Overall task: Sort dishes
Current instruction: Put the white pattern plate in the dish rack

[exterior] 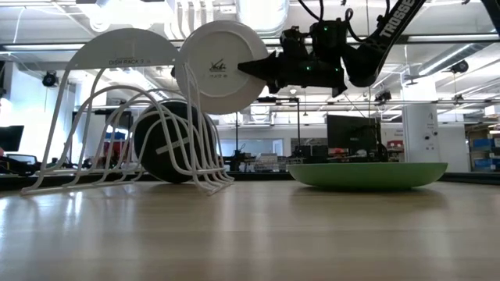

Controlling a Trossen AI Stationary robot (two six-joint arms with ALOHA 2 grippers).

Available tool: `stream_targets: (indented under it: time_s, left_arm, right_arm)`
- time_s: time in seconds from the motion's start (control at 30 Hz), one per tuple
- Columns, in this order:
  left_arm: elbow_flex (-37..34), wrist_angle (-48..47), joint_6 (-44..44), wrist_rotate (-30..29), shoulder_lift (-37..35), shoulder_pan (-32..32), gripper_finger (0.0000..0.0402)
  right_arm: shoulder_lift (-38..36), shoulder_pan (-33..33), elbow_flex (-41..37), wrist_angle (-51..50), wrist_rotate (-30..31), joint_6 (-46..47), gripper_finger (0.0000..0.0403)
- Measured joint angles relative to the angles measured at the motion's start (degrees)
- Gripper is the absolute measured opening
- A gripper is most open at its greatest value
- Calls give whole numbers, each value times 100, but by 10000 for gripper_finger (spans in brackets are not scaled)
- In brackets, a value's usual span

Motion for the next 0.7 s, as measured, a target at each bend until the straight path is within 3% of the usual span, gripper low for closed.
stream_targets:
  time_s: [0.7]
  left_arm:
    - [0, 12, -44, 151, 103, 0, 284]
  right_arm:
    - [25, 163, -2, -392, 67, -159, 25]
